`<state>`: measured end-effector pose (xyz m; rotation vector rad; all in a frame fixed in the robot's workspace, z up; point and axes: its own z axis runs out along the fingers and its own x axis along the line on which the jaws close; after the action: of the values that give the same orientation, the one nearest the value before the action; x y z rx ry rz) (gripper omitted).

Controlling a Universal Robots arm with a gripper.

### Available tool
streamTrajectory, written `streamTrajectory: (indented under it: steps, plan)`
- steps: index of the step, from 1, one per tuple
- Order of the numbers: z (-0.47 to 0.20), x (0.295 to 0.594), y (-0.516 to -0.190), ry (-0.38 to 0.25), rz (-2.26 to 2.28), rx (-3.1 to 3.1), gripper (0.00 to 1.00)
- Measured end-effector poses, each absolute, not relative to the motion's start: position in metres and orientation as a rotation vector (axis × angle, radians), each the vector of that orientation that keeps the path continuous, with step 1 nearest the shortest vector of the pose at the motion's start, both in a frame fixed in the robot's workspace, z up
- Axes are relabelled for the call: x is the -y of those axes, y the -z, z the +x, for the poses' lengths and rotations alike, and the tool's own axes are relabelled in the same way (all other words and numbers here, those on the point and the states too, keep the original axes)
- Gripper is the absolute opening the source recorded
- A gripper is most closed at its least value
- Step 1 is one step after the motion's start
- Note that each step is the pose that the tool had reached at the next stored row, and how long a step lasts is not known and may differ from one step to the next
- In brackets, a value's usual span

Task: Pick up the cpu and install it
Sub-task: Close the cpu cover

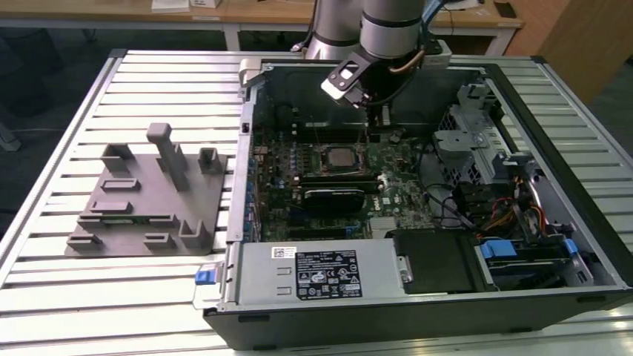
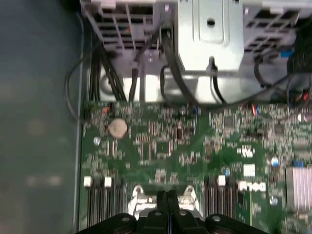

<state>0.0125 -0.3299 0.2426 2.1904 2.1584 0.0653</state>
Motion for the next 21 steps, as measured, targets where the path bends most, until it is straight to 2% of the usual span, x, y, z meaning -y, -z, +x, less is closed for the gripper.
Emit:
streamTrajectory:
  steps: [21]
  plan:
    - [0.0086,0.3299,-0.2427,-0.066,2.173,-2.177,0.11]
